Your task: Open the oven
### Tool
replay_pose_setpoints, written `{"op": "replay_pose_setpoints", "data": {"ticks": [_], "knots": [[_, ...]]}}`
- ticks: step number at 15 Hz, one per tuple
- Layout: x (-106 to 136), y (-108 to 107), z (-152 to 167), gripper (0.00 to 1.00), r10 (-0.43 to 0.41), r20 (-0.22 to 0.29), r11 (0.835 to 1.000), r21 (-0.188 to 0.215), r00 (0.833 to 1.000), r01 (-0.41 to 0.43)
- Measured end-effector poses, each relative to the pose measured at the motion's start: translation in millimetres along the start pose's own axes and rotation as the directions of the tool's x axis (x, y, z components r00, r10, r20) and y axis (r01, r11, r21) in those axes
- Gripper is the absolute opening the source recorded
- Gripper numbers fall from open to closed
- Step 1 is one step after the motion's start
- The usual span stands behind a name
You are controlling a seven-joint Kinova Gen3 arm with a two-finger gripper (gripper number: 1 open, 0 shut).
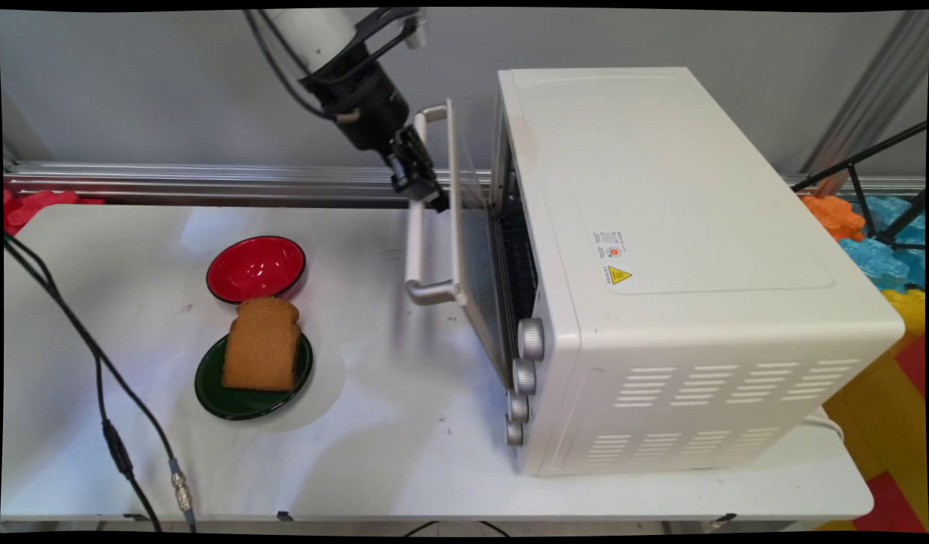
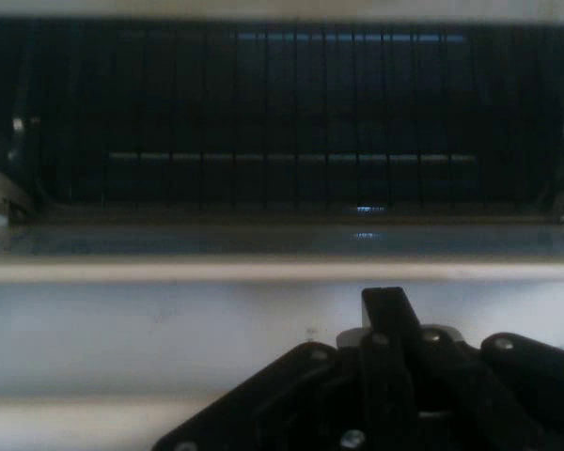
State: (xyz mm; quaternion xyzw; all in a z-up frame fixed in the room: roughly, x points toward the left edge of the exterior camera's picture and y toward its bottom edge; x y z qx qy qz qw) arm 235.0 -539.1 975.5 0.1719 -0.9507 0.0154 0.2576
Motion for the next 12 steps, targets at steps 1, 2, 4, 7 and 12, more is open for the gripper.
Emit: {"op": "replay_pose_setpoints", "data": {"ticks": [1,2,4,7,12], "knots": [[-7,-2,2,0.0,0.003,-0.005,1.0,-0.004,1.0,-0.003],[-12,-5,5,0.0,0.011,-0.011,1.0,-0.009,1.0,-0.011],[-26,-7,8,0.0,0.02,-0.019,1.0,-0.019,1.0,-0.021],[-51,-12,11,0.0,0.034,-0.027,0.999,-0.033,0.999,-0.035],[-92,-17,16,0.0,0.057,-0.042,0.997,-0.056,0.997,-0.059]]}}
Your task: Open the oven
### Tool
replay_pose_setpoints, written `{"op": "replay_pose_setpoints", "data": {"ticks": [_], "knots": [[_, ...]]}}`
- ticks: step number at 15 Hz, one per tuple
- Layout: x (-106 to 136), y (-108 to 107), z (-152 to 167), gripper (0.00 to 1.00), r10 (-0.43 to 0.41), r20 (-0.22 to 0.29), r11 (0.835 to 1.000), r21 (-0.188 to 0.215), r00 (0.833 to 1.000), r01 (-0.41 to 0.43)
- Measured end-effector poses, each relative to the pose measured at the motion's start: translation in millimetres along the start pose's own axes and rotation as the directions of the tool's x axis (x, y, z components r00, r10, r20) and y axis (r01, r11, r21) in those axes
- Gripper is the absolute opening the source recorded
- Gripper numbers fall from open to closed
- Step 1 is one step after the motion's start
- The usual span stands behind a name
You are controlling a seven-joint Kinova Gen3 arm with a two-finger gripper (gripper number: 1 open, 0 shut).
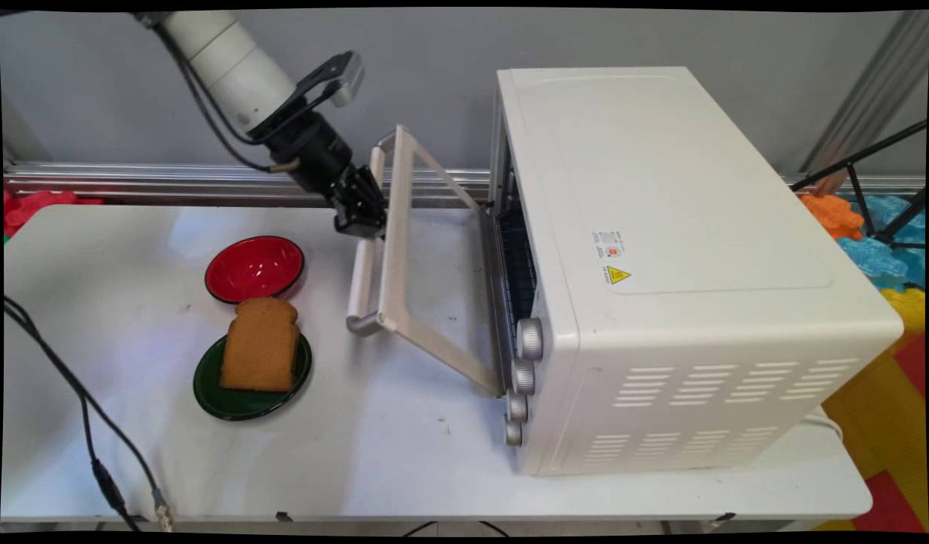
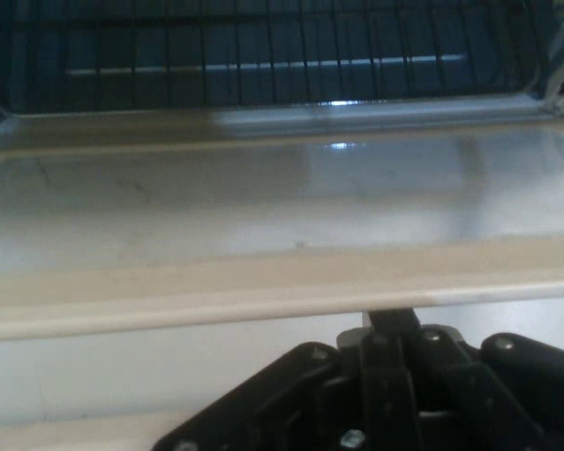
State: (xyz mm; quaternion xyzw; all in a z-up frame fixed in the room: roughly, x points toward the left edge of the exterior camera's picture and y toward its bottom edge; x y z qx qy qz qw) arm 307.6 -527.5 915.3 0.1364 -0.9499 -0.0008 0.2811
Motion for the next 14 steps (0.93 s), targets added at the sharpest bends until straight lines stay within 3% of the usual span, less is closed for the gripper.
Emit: {"op": "replay_pose_setpoints", "data": {"ticks": [8,14], "knots": [[-62,-3,1,0.0,0.021,0.006,0.999,-0.026,1.0,-0.021],[-92,-1,9,0.0,0.025,0.011,0.999,-0.031,1.0,-0.025]]}}
